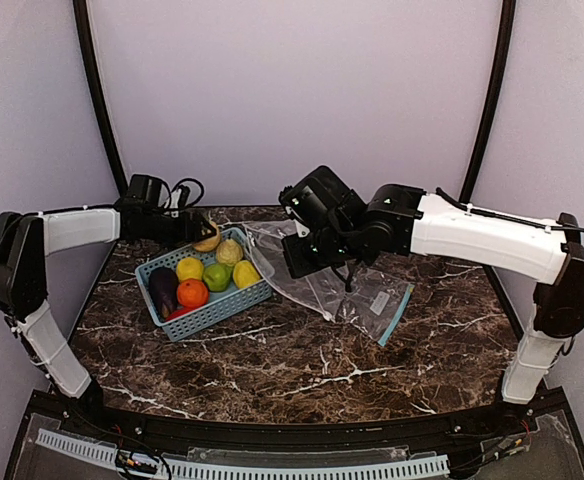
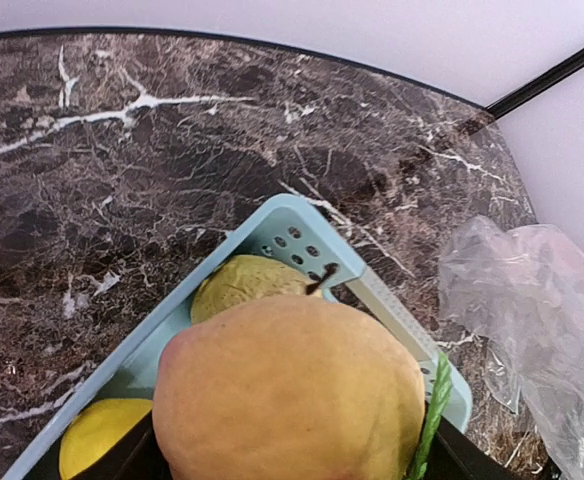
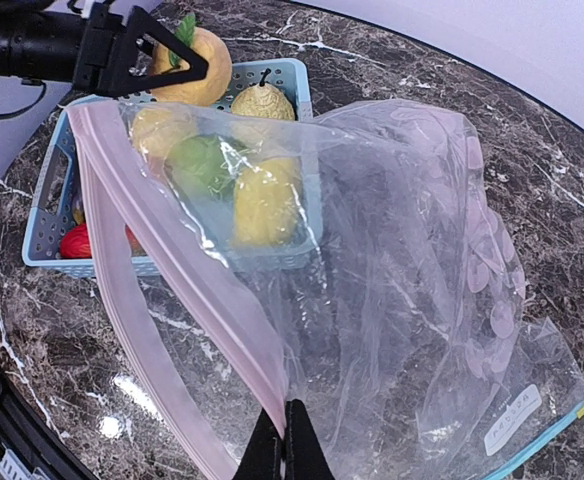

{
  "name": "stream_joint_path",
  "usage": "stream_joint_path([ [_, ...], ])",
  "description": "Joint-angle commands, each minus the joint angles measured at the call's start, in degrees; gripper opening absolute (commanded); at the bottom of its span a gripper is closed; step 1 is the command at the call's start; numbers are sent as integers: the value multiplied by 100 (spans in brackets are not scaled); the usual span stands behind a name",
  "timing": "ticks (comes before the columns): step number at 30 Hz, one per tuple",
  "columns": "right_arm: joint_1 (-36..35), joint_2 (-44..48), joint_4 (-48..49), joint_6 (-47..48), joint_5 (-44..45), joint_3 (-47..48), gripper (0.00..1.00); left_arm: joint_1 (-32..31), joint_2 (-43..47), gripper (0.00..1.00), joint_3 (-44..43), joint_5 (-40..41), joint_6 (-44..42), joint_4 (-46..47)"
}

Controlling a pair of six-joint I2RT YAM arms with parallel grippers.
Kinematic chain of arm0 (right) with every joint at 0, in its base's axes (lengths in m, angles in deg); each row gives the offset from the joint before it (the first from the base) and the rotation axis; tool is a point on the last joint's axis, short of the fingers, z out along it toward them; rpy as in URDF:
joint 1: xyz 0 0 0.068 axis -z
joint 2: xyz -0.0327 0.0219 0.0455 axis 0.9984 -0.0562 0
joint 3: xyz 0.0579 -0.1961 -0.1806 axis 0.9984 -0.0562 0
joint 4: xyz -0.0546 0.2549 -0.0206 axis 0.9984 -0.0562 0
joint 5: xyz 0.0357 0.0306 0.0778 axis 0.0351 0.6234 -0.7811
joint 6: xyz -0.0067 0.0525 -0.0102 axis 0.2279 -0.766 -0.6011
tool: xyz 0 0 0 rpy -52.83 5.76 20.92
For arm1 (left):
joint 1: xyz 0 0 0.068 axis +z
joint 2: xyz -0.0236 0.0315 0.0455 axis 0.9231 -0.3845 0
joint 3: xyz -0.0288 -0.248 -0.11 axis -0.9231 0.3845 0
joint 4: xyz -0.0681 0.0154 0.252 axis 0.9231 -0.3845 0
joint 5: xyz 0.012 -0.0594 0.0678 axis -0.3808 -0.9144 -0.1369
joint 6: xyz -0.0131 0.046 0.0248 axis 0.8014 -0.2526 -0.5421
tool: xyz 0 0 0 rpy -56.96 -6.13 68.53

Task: Place the food in the zip-top bag and seal the zipper
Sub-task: Pick up the fake fruit from the bin, then place the fake fruit in the zipper food storage bag.

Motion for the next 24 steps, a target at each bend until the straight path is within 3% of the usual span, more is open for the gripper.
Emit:
stream_joint_path([
  [1, 38, 23, 171, -27, -38, 16, 0, 11, 1039, 68, 359, -96, -66, 58],
  [6, 39, 75, 211, -3, -57, -9, 0, -201, 2341, 68, 1185, -596, -165, 182],
  [10, 48, 80, 236, 43, -77, 3, 0, -871, 3427, 68, 1485, -590, -238, -121],
  [15, 51, 90, 243, 67, -131, 28, 0, -1834, 4304, 68, 1554, -401, 306, -31],
  [19, 60, 99, 267, 80, -234, 58, 0, -2397, 4356, 68, 1504, -175, 603, 329],
  [24, 67, 167, 350, 56, -468, 55, 0, -3115, 3801, 68, 1253, 16, 677, 774],
])
